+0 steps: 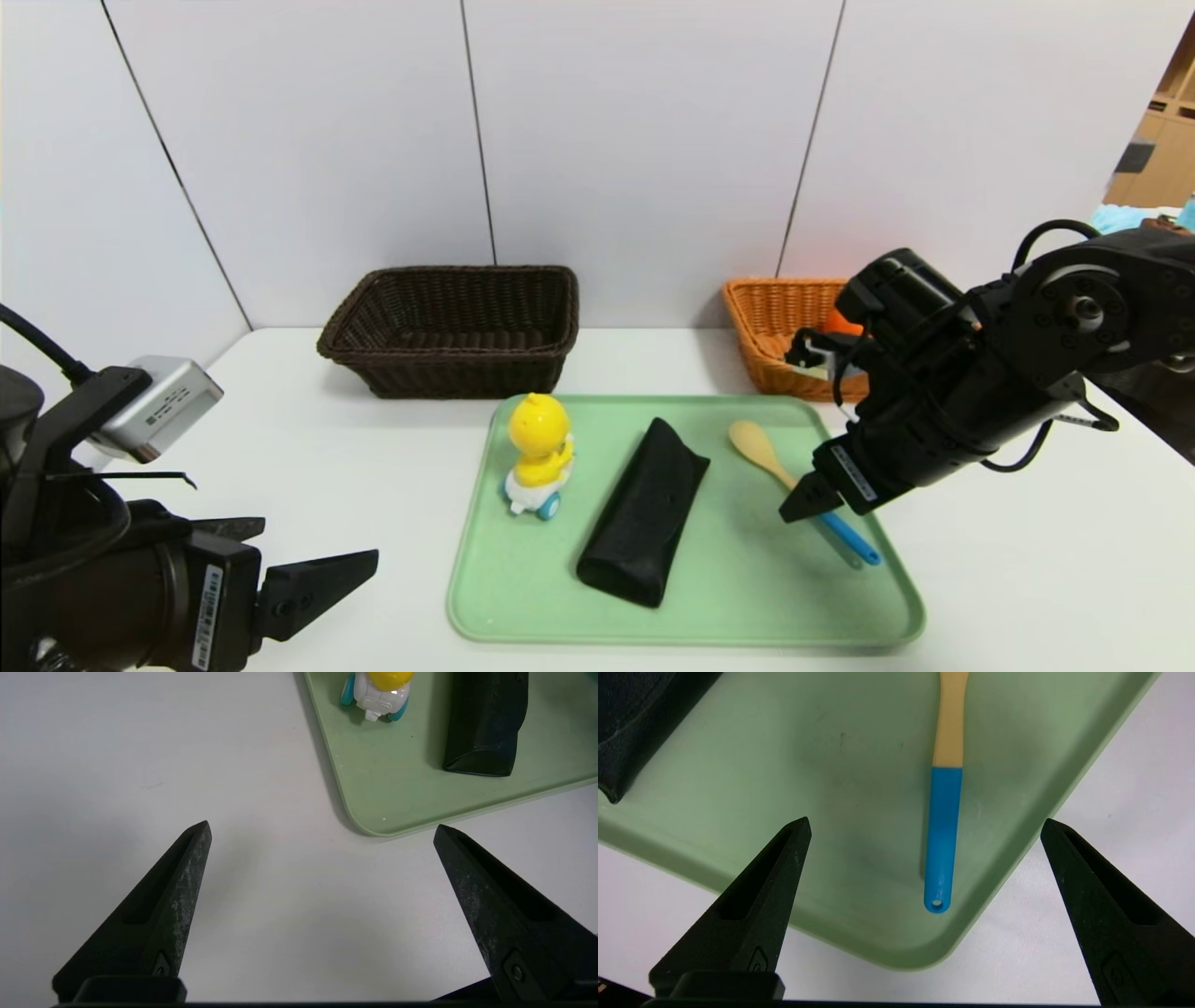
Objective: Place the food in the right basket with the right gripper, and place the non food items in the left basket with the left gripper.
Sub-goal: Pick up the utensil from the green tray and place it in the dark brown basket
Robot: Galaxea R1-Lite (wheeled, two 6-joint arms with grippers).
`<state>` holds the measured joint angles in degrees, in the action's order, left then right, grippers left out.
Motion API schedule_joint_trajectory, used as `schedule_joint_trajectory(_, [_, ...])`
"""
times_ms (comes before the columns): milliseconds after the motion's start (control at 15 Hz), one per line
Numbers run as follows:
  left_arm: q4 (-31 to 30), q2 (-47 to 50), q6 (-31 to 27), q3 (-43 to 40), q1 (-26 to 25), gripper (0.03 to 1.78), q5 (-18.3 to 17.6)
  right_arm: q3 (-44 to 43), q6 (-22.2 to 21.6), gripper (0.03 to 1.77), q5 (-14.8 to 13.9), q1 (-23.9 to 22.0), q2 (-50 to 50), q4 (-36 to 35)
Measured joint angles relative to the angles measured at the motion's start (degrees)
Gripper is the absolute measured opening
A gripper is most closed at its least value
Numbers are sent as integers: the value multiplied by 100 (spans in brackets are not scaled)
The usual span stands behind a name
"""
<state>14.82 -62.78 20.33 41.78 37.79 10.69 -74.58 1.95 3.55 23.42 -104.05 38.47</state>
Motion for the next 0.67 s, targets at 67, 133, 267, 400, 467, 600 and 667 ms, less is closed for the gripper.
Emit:
schedule_joint_trajectory(67, [2, 0, 0, -7, 0, 169, 0, -2, 26, 169, 0, -5, -50, -38])
schedule_joint_trajectory(133, [5, 0, 2, -7, 0, 169, 2, -24, 48, 169, -2, -5, -105, -41])
schedule_joint_trajectory(267, [-5, -4, 2, -7, 0, 169, 5, -133, 59, 169, -9, 0, -234, -48])
schedule_joint_trajectory(400, [-6, -15, 2, -7, 0, 169, 0, -262, 68, 169, -9, -7, -378, -50])
schedule_joint_trajectory(467, [-5, -17, 0, -5, 0, 169, 5, -323, 89, 169, -9, -16, -447, -44])
schedule_joint_trajectory(600, [-6, -20, 2, -5, -1, 169, 5, -405, 122, 170, -16, -22, -590, -38])
schedule_joint_trajectory(667, [-6, -22, -2, -2, -1, 169, 2, -424, 129, 170, -16, -24, -653, -41])
